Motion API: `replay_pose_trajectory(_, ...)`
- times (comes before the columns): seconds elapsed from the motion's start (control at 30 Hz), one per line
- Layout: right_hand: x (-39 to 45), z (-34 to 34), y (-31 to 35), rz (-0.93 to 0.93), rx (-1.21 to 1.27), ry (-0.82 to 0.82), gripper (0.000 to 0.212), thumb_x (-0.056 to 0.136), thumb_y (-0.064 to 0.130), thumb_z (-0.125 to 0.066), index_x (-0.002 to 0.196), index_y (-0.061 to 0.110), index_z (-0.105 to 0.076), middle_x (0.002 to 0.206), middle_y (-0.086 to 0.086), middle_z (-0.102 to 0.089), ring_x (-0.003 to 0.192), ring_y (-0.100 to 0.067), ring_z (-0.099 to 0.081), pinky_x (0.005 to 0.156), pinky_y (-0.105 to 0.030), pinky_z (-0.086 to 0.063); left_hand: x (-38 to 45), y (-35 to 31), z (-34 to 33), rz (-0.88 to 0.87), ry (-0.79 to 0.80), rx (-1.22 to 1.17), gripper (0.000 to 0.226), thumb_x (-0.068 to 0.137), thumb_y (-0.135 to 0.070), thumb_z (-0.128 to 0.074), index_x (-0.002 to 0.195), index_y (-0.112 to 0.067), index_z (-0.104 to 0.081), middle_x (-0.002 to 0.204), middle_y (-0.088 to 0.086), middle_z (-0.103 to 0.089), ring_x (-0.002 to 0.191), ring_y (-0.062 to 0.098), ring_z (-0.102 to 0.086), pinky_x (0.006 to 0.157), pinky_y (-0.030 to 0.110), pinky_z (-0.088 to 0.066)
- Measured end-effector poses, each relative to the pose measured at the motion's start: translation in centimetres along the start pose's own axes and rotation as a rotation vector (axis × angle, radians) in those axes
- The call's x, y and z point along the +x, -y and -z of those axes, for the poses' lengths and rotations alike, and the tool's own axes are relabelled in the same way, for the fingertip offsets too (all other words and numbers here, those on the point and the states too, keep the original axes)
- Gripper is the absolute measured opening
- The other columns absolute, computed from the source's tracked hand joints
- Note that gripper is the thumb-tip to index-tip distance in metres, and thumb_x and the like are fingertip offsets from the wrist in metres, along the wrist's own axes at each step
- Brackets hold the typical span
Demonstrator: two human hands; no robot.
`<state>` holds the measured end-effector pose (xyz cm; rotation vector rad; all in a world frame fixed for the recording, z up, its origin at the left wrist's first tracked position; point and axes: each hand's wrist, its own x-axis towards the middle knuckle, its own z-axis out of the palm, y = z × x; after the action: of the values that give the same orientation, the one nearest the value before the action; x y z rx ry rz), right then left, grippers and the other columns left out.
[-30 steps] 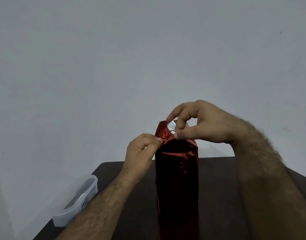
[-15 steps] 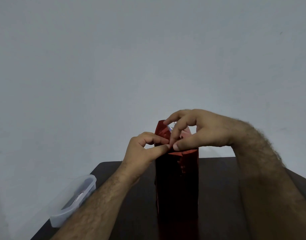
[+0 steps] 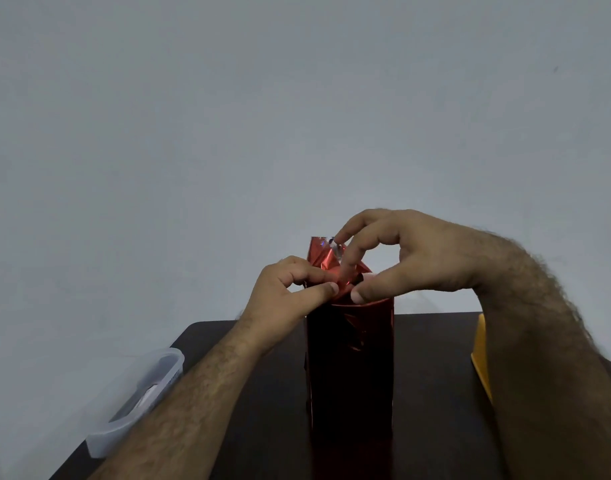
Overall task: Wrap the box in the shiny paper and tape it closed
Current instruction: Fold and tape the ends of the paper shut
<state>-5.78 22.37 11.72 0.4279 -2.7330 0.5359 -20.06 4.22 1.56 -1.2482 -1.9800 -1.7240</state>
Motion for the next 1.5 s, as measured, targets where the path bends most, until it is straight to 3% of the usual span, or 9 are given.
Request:
replay_pose_trajectory(0.2, 0.7, -0.4, -0.9, -0.023, 0.007, -0.054, 0.018, 0.069, 0.041, -0.066, 0.081, 0.039, -0.079, 0.132, 0.03, -0.054, 0.126, 0.005, -0.051, 0.103, -0.033, -0.044, 0.3, 0.0, -0.1, -0.082, 0.003, 0.31, 0.027, 0.079, -0.061, -0.061, 0.099, -0.055, -0.079, 0.108, -0.024, -0.066, 0.122, 0.003, -0.054, 0.111, 0.049, -0.041)
replay_pose_trajectory(0.4, 1.2, -0.7, -1.9, -0.008, -0.054, -0.212, 0.022, 0.065, 0.049, -0.057, 0.065, 0.034, -0.072, 0.114, 0.024, -0.063, 0.113, -0.003, -0.059, 0.083, -0.029, -0.044, 0.2, -0.4, -0.2, -0.228, -0.011, 0.521, 0.04, 0.082, -0.062, -0.049, 0.103, -0.046, -0.08, 0.104, -0.046, -0.063, 0.124, -0.005, -0.049, 0.104, 0.041, -0.023)
replay_pose_trajectory(0.53, 1.4, -1.1, -1.3, 0.059, 0.22, -0.278, 0.019, 0.091, 0.028, -0.07, 0.075, 0.02, -0.078, 0.098, 0.007, -0.075, 0.102, -0.014, -0.07, 0.089, -0.034, -0.052, 0.1, -1.0, -0.1, -0.247, 0.012, 0.6, 0.041, 0.086, -0.06, -0.046, 0.109, -0.049, -0.079, 0.094, -0.045, -0.062, 0.123, -0.003, -0.049, 0.101, 0.04, -0.02)
replay_pose_trajectory(0.7, 2.1, -1.5, -0.3, -0.363, 0.057, -0.355, 0.031, 0.071, 0.049, -0.091, 0.07, 0.021, -0.077, 0.07, 0.007, -0.07, 0.07, -0.012, -0.063, 0.06, -0.03, -0.046, -0.4, -1.2, -0.2, -0.229, 0.002, 0.622, 0.043, 0.09, -0.059, -0.042, 0.113, -0.051, -0.078, 0.094, -0.05, -0.06, 0.12, -0.003, -0.048, 0.098, 0.037, -0.018)
replay_pose_trajectory(0.93, 1.3, -0.7, 0.3, -0.523, -0.019, -0.427, 0.012, 0.073, 0.01, -0.079, 0.077, 0.022, -0.077, 0.074, 0.003, -0.071, 0.057, -0.014, -0.06, 0.05, -0.024, -0.042, -0.7, -1.0, -0.4, -0.175, 0.003, 0.57, 0.04, 0.09, -0.055, -0.046, 0.113, -0.05, -0.078, 0.107, -0.043, -0.068, 0.123, -0.003, -0.049, 0.103, 0.037, -0.017)
replay_pose_trajectory(1.0, 0.8, -0.1, 0.4, -0.395, -0.063, -0.403, 0.023, 0.076, 0.007, -0.078, 0.081, 0.029, -0.077, 0.083, 0.006, -0.069, 0.061, -0.011, -0.059, 0.053, -0.027, -0.046, -0.5, -1.3, -0.3, -0.145, 0.014, 0.551, 0.038, 0.088, -0.058, -0.05, 0.112, -0.052, -0.078, 0.108, -0.043, -0.069, 0.123, -0.004, -0.047, 0.102, 0.034, -0.016)
replay_pose_trajectory(1.13, 0.0, -0.1, 1.4, -0.061, -0.063, -0.068, 0.016, 0.087, 0.041, -0.081, 0.097, 0.054, -0.079, 0.116, 0.022, -0.06, 0.113, 0.001, -0.056, 0.093, -0.029, -0.047, -0.4, -1.5, -0.1, -0.123, 0.066, 0.536, 0.035, 0.083, -0.073, -0.051, 0.106, -0.06, -0.074, 0.11, -0.043, -0.068, 0.125, -0.003, -0.047, 0.106, 0.042, -0.021)
replay_pose_trajectory(1.27, 0.6, -1.0, 1.9, -0.113, -0.306, 0.058, 0.012, 0.083, 0.054, -0.077, 0.093, 0.061, -0.075, 0.115, 0.035, -0.052, 0.12, 0.002, -0.044, 0.11, -0.039, -0.035, -0.6, -1.6, 0.1, -0.099, 0.098, 0.467, 0.017, 0.073, -0.077, -0.052, 0.088, -0.08, -0.06, 0.107, -0.049, -0.063, 0.124, -0.006, -0.046, 0.108, 0.043, -0.023)
replay_pose_trajectory(1.5, 0.1, -0.3, 2.0, -0.157, -0.368, -0.003, 0.017, 0.074, 0.059, -0.074, 0.091, 0.054, -0.076, 0.119, 0.028, -0.053, 0.123, -0.01, -0.047, 0.11, -0.047, -0.036, -0.8, -0.5, 0.1, 0.033, -0.004, 0.443, 0.046, 0.082, -0.067, -0.079, 0.126, -0.057, -0.069, 0.127, -0.02, -0.053, 0.129, 0.011, -0.033, 0.11, 0.041, -0.032)
